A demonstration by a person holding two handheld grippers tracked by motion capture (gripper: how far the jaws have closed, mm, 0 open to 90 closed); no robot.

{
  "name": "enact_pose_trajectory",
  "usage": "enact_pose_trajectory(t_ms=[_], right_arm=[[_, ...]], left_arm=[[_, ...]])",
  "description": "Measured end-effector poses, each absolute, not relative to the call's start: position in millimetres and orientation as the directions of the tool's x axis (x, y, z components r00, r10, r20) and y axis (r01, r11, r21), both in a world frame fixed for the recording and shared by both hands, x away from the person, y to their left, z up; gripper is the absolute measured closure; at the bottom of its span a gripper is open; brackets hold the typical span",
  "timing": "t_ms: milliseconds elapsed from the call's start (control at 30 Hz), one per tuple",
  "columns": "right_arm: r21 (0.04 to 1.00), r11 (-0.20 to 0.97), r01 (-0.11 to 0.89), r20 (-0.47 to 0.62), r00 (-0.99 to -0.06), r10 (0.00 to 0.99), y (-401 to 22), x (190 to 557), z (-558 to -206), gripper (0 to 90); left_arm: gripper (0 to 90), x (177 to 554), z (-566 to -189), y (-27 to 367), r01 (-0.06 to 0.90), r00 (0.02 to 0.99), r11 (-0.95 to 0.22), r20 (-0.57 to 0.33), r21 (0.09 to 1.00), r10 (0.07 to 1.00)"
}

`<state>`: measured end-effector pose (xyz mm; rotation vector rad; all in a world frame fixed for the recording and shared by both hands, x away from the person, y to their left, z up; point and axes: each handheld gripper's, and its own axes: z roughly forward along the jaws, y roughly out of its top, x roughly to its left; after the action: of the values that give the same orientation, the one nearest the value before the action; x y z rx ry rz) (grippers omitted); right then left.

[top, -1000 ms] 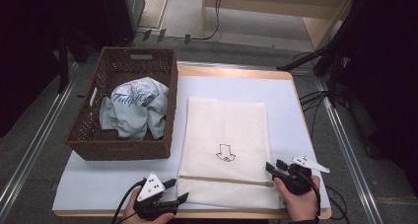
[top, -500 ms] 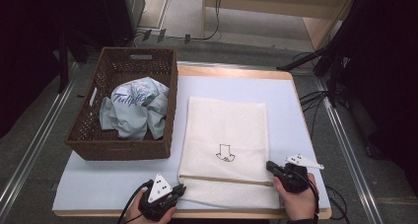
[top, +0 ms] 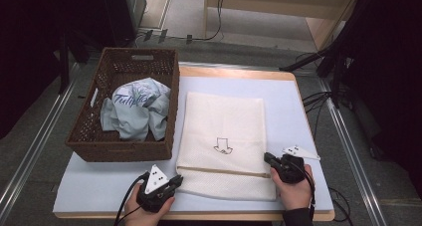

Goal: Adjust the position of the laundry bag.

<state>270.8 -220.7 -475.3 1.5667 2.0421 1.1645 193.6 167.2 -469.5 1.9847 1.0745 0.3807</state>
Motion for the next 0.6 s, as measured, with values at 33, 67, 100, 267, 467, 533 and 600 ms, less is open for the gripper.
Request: enact_pose_trajectory(t_ms=[33, 67, 100, 267, 467, 533, 600], right_arm=[[0.753, 0.062, 0.655, 0.224, -0.344, 0.912, -220, 273, -475, 89.2], [0.754, 0.058, 0.654, 0.228, -0.344, 0.911, -219, 276, -475, 89.2], [0.758, 0.058, 0.650, 0.228, -0.346, 0.910, -218, 278, -476, 89.2], [0.761, 0.050, 0.647, 0.239, -0.350, 0.906, -211, 290, -478, 89.2], [0.761, 0.041, 0.647, 0.245, -0.345, 0.906, -206, 302, -481, 89.2], [0.762, 0.040, 0.647, 0.246, -0.346, 0.905, -206, 304, -482, 89.2], [0.761, 0.043, 0.648, 0.244, -0.347, 0.906, -206, 306, -484, 88.9]], left_arm=[[87.8, 195, -470, 168, 0.550, 0.587, -0.293, -0.112, 0.782, 0.801], [87.6, 197, -470, 168, 0.550, 0.588, -0.304, -0.102, 0.778, 0.802], [87.5, 198, -470, 168, 0.549, 0.586, -0.309, -0.094, 0.777, 0.805], [87.3, 204, -470, 174, 0.560, 0.569, -0.288, -0.108, 0.777, 0.816], [86.6, 213, -471, 176, 0.566, 0.552, -0.270, -0.114, 0.779, 0.826], [86.6, 215, -472, 176, 0.567, 0.550, -0.270, -0.114, 0.778, 0.827], [86.3, 215, -472, 176, 0.568, 0.551, -0.271, -0.114, 0.777, 0.827]])
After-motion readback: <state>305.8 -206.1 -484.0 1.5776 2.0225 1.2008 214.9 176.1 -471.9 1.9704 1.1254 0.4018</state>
